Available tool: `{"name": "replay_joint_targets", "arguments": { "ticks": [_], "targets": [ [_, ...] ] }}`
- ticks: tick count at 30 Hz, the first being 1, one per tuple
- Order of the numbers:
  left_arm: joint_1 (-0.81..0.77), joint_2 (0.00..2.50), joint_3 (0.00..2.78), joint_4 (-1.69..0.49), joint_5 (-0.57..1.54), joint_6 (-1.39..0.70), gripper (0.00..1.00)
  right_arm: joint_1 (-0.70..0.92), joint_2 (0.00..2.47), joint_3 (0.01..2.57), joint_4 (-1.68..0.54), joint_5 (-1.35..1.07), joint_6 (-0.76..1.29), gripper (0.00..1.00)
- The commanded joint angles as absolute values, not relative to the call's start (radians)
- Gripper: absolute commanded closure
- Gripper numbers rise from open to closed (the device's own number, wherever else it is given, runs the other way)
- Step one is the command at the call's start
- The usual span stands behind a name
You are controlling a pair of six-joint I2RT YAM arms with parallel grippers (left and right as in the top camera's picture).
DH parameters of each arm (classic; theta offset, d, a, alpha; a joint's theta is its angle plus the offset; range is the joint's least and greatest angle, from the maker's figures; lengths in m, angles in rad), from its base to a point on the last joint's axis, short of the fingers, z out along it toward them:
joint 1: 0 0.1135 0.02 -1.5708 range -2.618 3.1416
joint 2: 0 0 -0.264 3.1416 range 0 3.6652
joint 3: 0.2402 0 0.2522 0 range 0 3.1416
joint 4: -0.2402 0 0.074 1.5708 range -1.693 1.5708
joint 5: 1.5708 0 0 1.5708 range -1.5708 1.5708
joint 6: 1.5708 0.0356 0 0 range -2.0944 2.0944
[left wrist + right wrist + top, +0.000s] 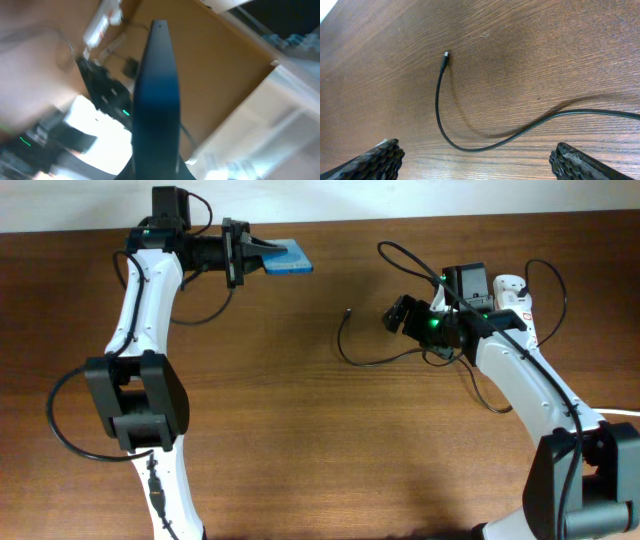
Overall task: Plug charger to phone and switch on socket
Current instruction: 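Release the right gripper and move it toward the black cable end, then grasp the black USB-C cable plug with the right gripper and lift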
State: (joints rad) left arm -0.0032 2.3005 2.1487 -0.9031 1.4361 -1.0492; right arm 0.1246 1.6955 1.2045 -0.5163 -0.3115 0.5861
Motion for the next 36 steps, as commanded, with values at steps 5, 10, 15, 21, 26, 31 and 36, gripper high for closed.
{"name": "replay_joint_targets", "arguments": {
  "ticks": [5, 10, 15, 21, 26, 31, 36],
  "targets": [
    [0.005, 2.300, 2.162, -0.911, 1.271, -0.453, 1.00, 0.144, 1.695, 1.229, -0.505, -0.384, 0.529, 0.43],
    [0.043, 2.300, 2.162, -0.911, 1.306, -0.424, 1.00, 0.158, 1.756, 1.406, -0.603, -0.374, 0.519, 0.45],
    [0.102, 2.300, 2.162, -0.911, 1.412, -0.424, 1.00, 0.178, 1.963, 1.660, -0.723, -0.450, 0.544, 0.48],
    [0.113, 2.300, 2.162, -0.919, 1.417, -0.424, 1.00, 0.203, 2.118, 1.681, -0.611, -0.540, 0.673, 0.48],
    [0.110, 2.300, 2.162, -0.924, 1.367, -0.424, 1.00, 0.241, 2.214, 1.681, -0.555, -0.538, 0.717, 0.49],
    [0.110, 2.300, 2.162, -0.923, 1.365, -0.424, 1.00, 0.244, 2.290, 1.681, -0.515, -0.546, 0.742, 0.56],
    [0.109, 2.300, 2.162, -0.923, 1.365, -0.424, 1.00, 0.273, 2.318, 1.681, -0.479, -0.525, 0.756, 0.57]
  ]
}}
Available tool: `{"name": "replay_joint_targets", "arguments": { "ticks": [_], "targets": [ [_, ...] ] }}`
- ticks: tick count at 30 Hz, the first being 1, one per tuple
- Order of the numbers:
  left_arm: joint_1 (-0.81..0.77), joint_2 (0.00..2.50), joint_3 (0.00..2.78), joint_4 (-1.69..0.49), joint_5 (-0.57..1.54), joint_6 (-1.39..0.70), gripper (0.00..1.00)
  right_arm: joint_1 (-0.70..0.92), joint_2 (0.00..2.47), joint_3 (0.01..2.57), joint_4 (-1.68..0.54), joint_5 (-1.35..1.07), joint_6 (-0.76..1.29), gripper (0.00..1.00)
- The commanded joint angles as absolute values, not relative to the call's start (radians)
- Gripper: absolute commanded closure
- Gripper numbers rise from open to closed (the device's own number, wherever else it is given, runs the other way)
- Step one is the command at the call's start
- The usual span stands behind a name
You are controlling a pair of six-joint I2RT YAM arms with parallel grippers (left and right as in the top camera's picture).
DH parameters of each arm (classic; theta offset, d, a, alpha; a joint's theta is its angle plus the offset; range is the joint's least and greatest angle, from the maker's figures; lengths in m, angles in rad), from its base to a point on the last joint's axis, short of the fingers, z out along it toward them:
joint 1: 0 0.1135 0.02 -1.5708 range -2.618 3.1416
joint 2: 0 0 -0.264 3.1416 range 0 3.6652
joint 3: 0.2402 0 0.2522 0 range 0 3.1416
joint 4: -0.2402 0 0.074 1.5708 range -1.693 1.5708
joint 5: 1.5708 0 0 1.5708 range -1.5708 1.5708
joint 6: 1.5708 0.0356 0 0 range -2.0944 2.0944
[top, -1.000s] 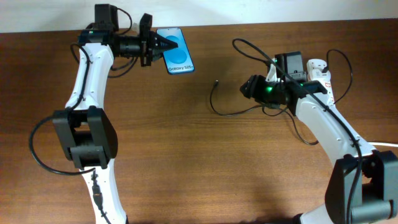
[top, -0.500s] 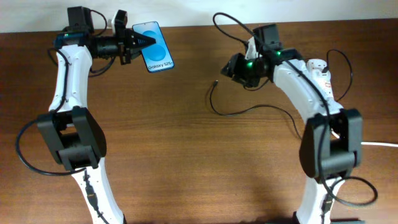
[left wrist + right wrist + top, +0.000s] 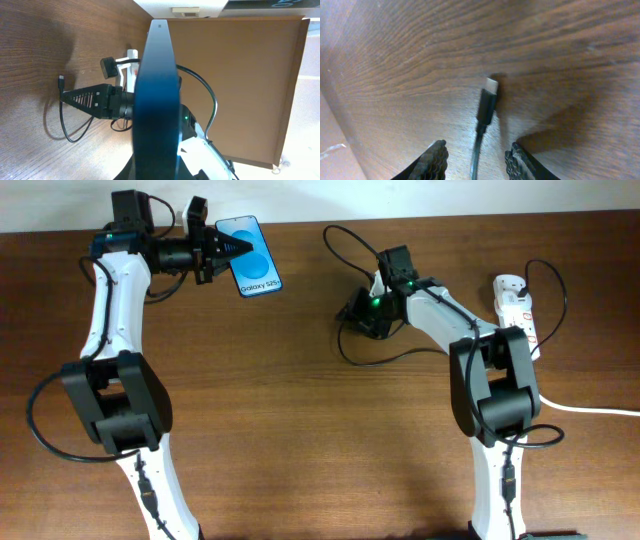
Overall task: Plug charger to phone and switch on socket
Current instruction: 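Grasp the black USB-C cable plug with the right gripper and lift, then bring the cable plug up under the phone's bottom port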
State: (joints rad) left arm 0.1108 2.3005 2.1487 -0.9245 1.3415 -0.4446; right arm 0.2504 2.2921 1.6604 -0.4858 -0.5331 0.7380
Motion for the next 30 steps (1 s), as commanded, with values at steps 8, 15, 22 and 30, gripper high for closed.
{"name": "replay_joint_targets", "arguments": {
  "ticks": [8, 15, 22, 30],
  "targets": [
    [0.109, 2.300, 2.162, -0.923, 1.365, -0.424, 1.00, 0.276, 2.363, 1.681, -0.474, -0.496, 0.800, 0.64],
    [0.109, 2.300, 2.162, -0.927, 1.365, -0.424, 1.00, 0.273, 2.363, 1.681, -0.472, -0.486, 0.730, 0.91],
    [0.107, 2.300, 2.162, -0.926, 1.365, -0.424, 1.00, 0.212, 2.192, 1.682, -0.553, -0.589, 0.390, 0.96],
    [0.065, 2.300, 2.162, -0.925, 1.328, -0.424, 1.00, 0.125, 1.822, 1.682, -0.806, -0.956, -0.055, 0.96]
  ]
}}
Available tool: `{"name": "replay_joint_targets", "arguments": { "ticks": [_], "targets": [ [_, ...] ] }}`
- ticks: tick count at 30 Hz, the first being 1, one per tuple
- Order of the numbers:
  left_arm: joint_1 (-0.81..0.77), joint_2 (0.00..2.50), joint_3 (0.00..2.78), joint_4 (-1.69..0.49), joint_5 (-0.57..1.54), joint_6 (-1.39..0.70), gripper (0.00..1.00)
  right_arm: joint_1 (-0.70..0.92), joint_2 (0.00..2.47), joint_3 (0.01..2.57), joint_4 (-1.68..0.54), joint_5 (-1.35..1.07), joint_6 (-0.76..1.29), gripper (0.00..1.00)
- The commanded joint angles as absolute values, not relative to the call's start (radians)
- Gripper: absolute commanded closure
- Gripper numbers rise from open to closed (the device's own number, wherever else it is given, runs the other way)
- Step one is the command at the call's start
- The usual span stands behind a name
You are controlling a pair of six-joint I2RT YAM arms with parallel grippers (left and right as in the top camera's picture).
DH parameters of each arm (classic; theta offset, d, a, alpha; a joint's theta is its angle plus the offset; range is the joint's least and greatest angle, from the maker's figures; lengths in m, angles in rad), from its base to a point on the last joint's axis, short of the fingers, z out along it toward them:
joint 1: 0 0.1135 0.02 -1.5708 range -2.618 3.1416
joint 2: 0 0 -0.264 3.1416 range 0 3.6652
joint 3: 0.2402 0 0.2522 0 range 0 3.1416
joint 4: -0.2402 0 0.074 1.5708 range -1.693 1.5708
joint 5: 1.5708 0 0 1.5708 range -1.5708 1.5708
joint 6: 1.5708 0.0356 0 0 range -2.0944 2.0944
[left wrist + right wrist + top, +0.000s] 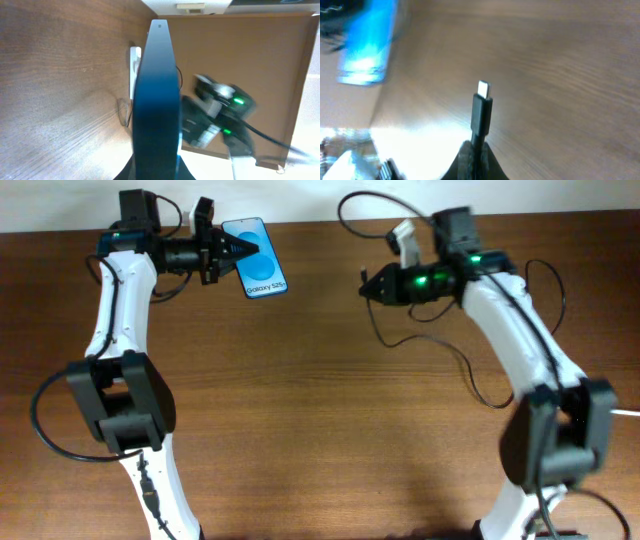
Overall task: Plug charger to phone and switch on socket
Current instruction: 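Bring the cable plug up under the phone's bottom port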
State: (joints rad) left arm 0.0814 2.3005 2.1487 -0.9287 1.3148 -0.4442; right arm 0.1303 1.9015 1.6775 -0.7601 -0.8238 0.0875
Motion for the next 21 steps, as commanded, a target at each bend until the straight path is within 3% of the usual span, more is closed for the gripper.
{"name": "replay_joint_targets", "arguments": {
  "ticks": [1, 8, 13, 16, 21],
  "targets": [
    [0.059, 2.300, 2.162, -0.925, 1.328, -0.424, 1.00, 0.120, 1.798, 1.682, -0.824, -0.976, -0.056, 0.96],
    [-0.016, 2.300, 2.162, -0.921, 1.347, -0.358, 1.00, 0.084, 1.652, 1.682, -1.129, -1.003, -0.124, 0.96],
    [-0.052, 2.300, 2.162, -0.819, 1.513, -0.351, 1.00, 0.102, 1.642, 1.649, -1.169, -1.065, -0.123, 0.96],
    [-0.052, 2.300, 2.162, -0.819, 1.516, -0.408, 1.00, 0.149, 1.642, 1.591, -1.117, -1.093, -0.100, 0.96],
    [-0.052, 2.300, 2.162, -0.735, 1.536, -0.539, 1.00, 0.259, 1.643, 1.444, -0.732, -1.092, 0.229, 0.96]
  ]
}}
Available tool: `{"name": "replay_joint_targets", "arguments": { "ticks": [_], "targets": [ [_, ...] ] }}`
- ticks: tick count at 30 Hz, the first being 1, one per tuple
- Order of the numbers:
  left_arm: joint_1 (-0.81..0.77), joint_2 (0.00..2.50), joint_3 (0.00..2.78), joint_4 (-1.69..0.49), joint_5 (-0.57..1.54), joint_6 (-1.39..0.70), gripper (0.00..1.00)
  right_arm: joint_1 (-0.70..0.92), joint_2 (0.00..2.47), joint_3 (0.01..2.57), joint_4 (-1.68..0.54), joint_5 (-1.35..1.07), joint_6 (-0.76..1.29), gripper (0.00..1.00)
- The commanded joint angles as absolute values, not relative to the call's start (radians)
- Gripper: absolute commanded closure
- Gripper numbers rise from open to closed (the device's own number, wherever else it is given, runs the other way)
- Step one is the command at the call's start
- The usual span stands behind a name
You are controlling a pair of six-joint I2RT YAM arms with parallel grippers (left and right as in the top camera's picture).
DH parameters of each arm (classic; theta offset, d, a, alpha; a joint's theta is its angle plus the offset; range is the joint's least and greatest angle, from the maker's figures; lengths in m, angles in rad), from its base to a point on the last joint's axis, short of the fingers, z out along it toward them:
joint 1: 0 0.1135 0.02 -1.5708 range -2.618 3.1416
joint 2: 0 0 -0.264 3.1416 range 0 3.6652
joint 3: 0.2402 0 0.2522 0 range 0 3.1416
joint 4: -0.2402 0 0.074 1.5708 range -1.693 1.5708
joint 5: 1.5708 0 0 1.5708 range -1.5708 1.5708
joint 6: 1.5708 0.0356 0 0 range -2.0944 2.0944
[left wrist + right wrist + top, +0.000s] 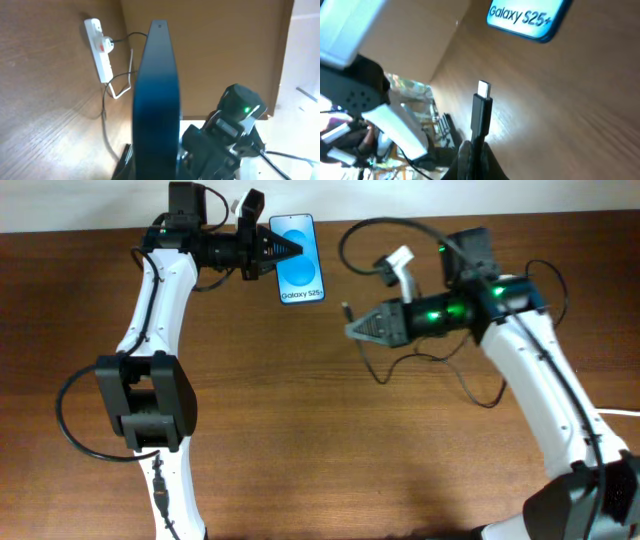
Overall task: Plug charger to phone and switch on socket
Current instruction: 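Bring the cable plug up under the phone's bottom port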
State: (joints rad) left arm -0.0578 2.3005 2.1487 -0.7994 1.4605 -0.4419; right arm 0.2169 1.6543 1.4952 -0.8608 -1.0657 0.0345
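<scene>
A blue phone [300, 272] marked Galaxy S25+ is held above the table at the back, its screen up. My left gripper [283, 250] is shut on its far end; in the left wrist view the phone [156, 95] shows edge-on. My right gripper [352, 331] is shut on the black charger cable just behind its plug [482, 105], whose silver tip points at the phone's lower end [527, 17]. The plug [346, 308] hangs a little right of and below the phone. The white socket strip [98, 42] lies at the table's right edge.
The black cable [420, 358] loops over the table under my right arm and runs to the socket strip. A brown board [210, 45] stands behind the table. Bare wood spreads across the front half of the table.
My left gripper has carried the phone right, toward the middle. My right gripper, still holding the plug, has moved left and forward, so the plug now sits close below the phone.
The phone was held at the back left while my right gripper stood open over the cable lying on the table. Then the right gripper straddled the plug. Then it held the plug lifted at the back. Now phone and plug face each other mid-table.
</scene>
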Motion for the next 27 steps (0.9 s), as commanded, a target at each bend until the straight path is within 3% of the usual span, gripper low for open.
{"name": "replay_joint_targets", "arguments": {
  "ticks": [1, 7, 11, 27],
  "targets": [
    [-0.052, 2.300, 2.162, -0.690, 1.551, -0.583, 1.00, 0.274, 1.643, 1.416, -0.636, -1.089, 0.315, 0.96],
    [-0.052, 2.300, 2.162, -0.417, 1.536, -0.868, 1.00, 0.297, 1.647, 1.279, -0.176, -1.043, 0.696, 0.96],
    [-0.052, 2.300, 2.162, -0.325, 1.474, -0.988, 1.00, 0.344, 1.647, 1.279, -0.148, -0.952, 0.748, 0.96],
    [-0.054, 2.300, 2.162, -0.255, 1.573, -1.001, 1.00, 0.362, 1.669, 1.279, -0.036, -0.947, 0.825, 0.96]
  ]
}}
